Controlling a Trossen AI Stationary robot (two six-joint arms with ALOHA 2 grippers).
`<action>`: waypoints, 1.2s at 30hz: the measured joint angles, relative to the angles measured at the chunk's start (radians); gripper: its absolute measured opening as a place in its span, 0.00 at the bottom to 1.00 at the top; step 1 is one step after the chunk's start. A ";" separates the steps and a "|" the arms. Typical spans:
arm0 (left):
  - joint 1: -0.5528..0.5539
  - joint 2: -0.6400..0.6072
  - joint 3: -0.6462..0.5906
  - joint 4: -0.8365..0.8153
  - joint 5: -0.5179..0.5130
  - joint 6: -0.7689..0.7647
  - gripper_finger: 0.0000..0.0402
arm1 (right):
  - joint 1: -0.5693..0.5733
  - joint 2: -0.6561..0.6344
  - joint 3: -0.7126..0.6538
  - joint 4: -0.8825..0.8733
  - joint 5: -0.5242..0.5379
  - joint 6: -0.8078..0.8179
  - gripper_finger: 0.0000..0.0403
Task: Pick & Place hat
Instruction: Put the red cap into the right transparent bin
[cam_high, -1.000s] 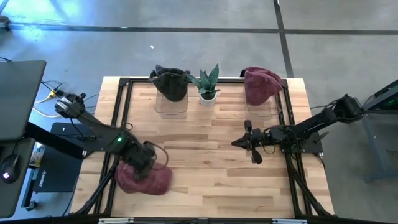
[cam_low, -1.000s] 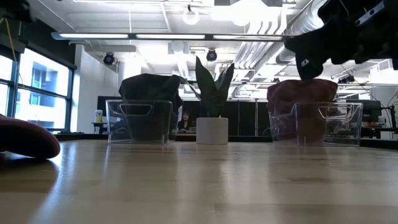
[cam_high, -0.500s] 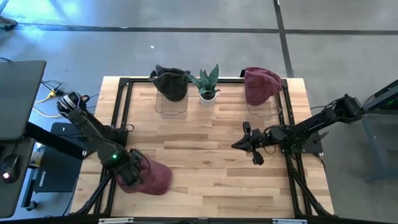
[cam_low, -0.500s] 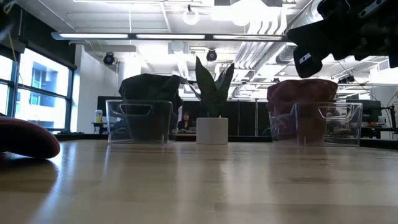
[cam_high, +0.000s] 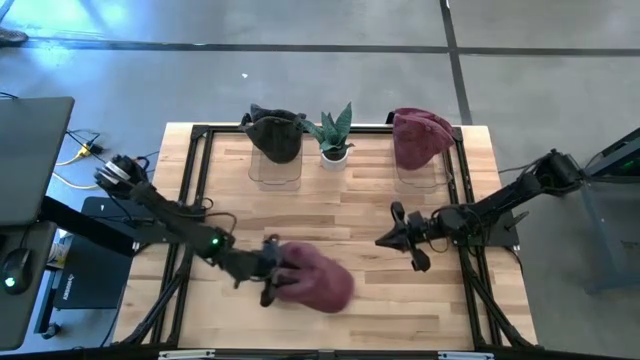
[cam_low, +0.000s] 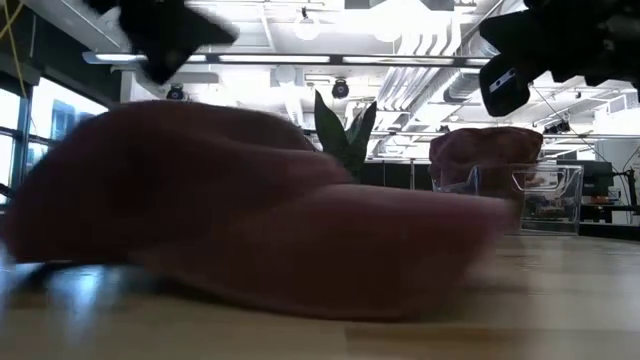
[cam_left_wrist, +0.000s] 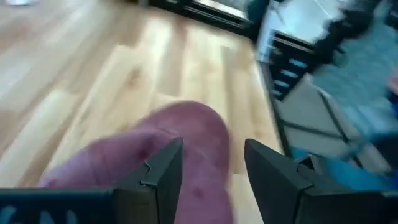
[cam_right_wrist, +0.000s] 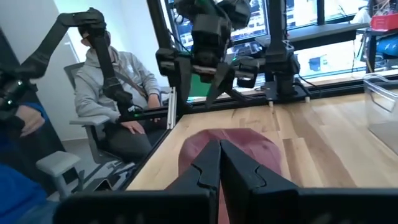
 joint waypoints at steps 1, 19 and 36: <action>0.021 0.007 0.027 -0.026 0.044 0.021 0.41 | 0.006 0.000 0.000 -0.001 0.002 0.000 0.01; 0.158 0.192 0.234 -0.518 0.168 -0.248 0.55 | 0.054 0.000 0.000 -0.001 0.064 -0.015 0.01; 0.320 0.351 0.262 -0.420 0.493 -0.148 0.04 | 0.054 0.000 0.000 -0.001 0.064 -0.034 0.00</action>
